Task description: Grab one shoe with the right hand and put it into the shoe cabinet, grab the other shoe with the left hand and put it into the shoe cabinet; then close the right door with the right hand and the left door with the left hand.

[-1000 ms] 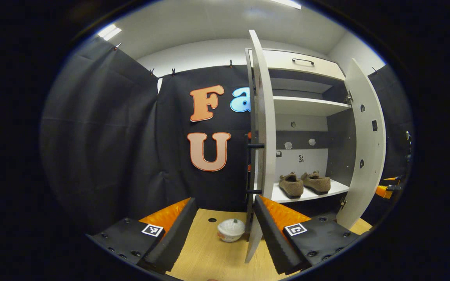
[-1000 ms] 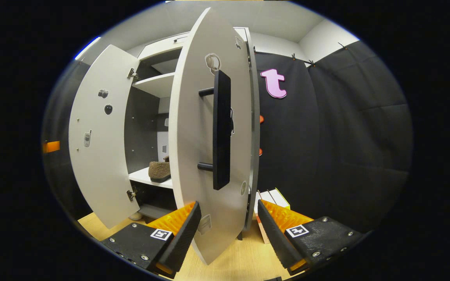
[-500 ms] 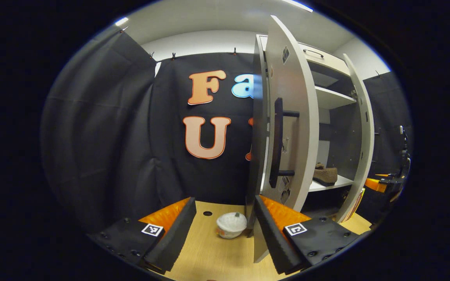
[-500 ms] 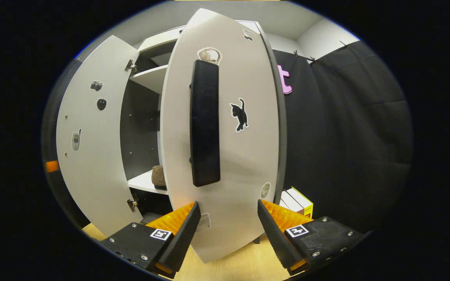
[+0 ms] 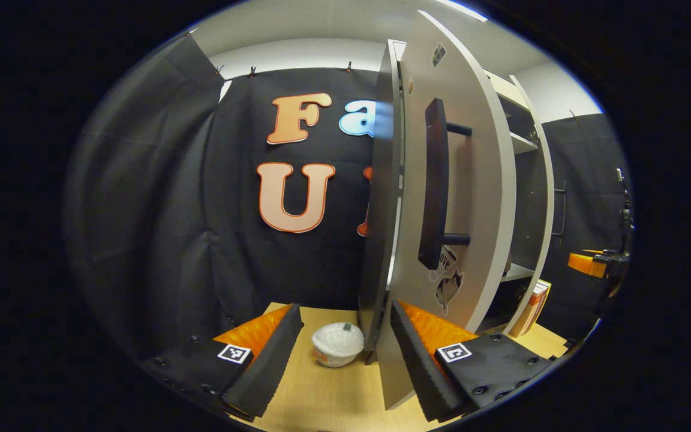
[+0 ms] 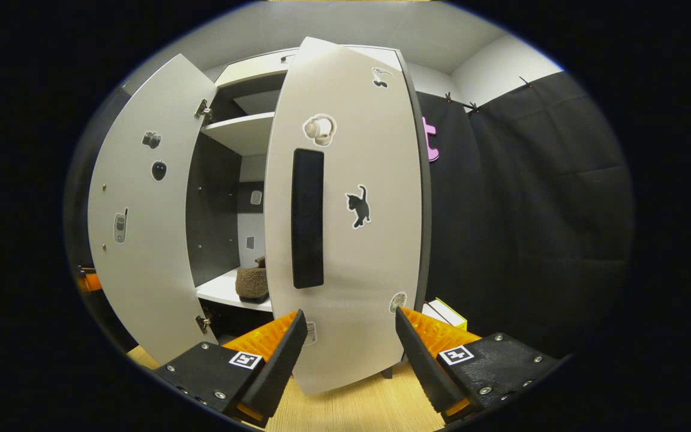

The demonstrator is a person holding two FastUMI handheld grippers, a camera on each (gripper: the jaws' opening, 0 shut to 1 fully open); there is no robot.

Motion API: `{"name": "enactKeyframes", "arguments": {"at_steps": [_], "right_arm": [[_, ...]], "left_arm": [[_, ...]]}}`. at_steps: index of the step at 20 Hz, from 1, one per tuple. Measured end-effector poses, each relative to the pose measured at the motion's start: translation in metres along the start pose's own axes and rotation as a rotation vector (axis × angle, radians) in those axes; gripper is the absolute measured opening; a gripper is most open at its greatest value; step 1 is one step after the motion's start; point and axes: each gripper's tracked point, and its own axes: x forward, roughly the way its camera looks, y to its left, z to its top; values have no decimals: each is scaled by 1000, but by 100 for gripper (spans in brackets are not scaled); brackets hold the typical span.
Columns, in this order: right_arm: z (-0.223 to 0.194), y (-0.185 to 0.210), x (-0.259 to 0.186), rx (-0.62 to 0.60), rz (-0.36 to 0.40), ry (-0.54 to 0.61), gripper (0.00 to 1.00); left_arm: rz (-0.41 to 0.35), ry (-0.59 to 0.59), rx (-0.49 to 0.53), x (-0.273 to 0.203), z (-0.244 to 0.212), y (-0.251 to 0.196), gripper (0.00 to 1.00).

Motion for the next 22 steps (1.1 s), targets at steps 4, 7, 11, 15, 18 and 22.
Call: {"name": "enactKeyframes", "arguments": {"at_steps": [4, 7, 11, 15, 18, 22], "right_arm": [[17, -19, -20, -8, -47, -31, 92], [23, -33, -34, -7, -74, -41, 92], [23, -51, -52, -4, -103, -46, 92], [25, -71, -68, -14, -130, -53, 92], [29, -90, -78, -26, -149, -62, 92], [33, -110, -82, -24, -160, -66, 92]], "left_arm": [[-45, 14, 19, 10, -7, -18, 93], [-49, 7, 42, 13, -6, -22, 93], [-105, 21, 11, 18, -12, -48, 96], [-159, 19, 5, 29, -11, -83, 96], [-157, 2, 36, 38, -6, -101, 93], [-167, -4, 41, 50, -7, -121, 93]]}}
